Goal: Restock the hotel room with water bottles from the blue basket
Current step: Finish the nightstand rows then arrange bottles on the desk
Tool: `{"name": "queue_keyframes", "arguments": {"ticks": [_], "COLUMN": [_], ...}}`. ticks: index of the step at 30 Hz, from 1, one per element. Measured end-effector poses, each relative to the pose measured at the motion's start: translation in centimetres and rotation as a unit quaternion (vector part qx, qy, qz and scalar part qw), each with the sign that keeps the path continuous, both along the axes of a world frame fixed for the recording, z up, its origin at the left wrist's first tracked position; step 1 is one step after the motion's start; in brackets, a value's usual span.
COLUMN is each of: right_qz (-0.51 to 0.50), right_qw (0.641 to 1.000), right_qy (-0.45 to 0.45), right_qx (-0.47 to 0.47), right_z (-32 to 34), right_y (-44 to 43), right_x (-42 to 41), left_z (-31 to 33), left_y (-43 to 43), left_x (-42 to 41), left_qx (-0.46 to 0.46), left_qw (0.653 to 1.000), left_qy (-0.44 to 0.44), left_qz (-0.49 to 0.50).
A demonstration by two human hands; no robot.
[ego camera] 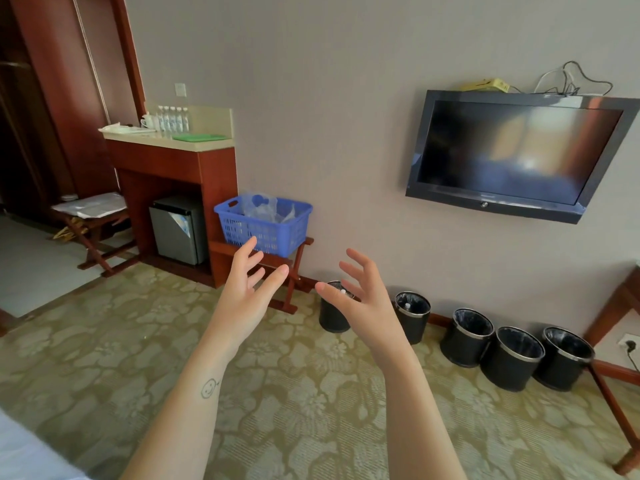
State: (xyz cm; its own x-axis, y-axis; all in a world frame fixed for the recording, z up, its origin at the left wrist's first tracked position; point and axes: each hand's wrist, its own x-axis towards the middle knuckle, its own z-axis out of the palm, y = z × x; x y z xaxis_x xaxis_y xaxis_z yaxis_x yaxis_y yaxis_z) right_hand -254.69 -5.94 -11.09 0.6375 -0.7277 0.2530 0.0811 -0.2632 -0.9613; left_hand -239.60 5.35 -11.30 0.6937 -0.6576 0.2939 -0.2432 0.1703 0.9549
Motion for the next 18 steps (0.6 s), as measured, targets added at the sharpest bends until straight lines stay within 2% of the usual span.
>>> {"name": "queue_keyframes", "arguments": {"ticks": [6, 18], "right_qz": [0.014, 0.101], "right_qw": [1.000, 0.995], "right_qy": [-0.001, -0.018], "right_qx": [0.003, -0.014], "right_z": [0.1, 2.7], "right_y": [-4.4, -18.9], "right_x": [3.8, 13.4], "left_z": [-0.2, 1.9], "left_y": [-4.0, -16.1], "left_x": [3.3, 10.5], "left_qx": [0.002, 0.010], "left_qw": [1.000, 0.997], "left_qy": [0.008, 0.012], "left_qz": [0.015, 0.082]}}
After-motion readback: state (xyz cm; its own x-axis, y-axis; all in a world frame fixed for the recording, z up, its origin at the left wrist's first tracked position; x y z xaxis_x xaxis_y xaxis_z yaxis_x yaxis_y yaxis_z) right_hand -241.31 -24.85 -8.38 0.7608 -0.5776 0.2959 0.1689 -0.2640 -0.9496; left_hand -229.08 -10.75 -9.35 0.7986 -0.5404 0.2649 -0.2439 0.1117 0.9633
